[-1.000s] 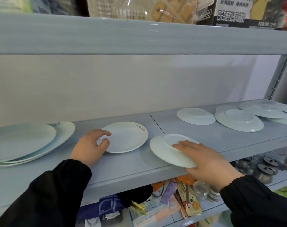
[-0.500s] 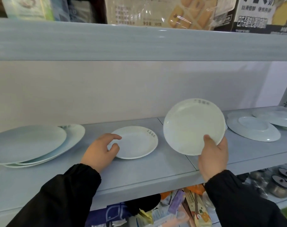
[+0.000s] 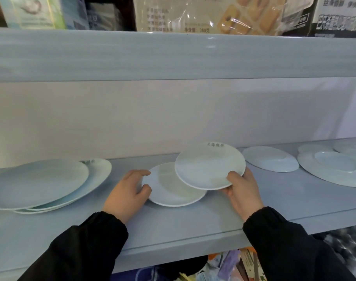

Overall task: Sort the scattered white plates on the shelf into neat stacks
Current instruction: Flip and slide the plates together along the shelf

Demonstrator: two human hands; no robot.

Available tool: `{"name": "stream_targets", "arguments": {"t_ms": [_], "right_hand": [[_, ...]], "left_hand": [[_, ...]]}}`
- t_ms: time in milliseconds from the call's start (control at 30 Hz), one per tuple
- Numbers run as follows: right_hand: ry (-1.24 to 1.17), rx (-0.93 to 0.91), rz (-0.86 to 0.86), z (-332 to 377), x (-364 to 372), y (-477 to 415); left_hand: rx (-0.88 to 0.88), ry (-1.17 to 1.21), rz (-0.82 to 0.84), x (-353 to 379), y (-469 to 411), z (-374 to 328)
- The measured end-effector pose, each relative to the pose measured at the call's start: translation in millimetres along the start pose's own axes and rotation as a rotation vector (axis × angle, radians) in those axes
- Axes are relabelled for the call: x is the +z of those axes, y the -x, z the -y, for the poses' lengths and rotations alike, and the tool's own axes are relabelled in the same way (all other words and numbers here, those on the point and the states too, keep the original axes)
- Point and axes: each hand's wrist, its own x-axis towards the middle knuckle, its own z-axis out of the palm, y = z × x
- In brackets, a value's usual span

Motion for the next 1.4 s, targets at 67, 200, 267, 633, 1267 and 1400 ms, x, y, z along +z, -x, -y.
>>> {"name": "stream_targets", "arguments": {"t_ms": [67,200,267,633,1267,1400], "right_hand": [[0.11,-0.002,0.026,-5.6,1.1,0.0],[0.41,-0.087,0.015,-7.7,2.7,2.8],[0.553,-0.135,0.034,-5.1,4.7,6.3],[0.737,-0.079,0.133,-6.1,8.7,5.6],[0.651,-0.115,0.119,-8.3,5.3,2.2],[0.656,-0.086,0.12,-8.2,5.3,1.7]], "left_hand": [[-0.027,-0.011,-0.015,0.4,-0.5,0.6],[-0.063,-0.019,-0.021,1.9,-1.2,1.7],[-0.073,-0.026,-0.021,1.7,-1.9,2.8],[-0.048,0.007,-0.023,0.5,0.9,-1.1],[0.001,0.025,0.0,-1.6,2.0,-0.5],[-0.006,0.025,-0.031,-2.1,2.5,-1.1]]}}
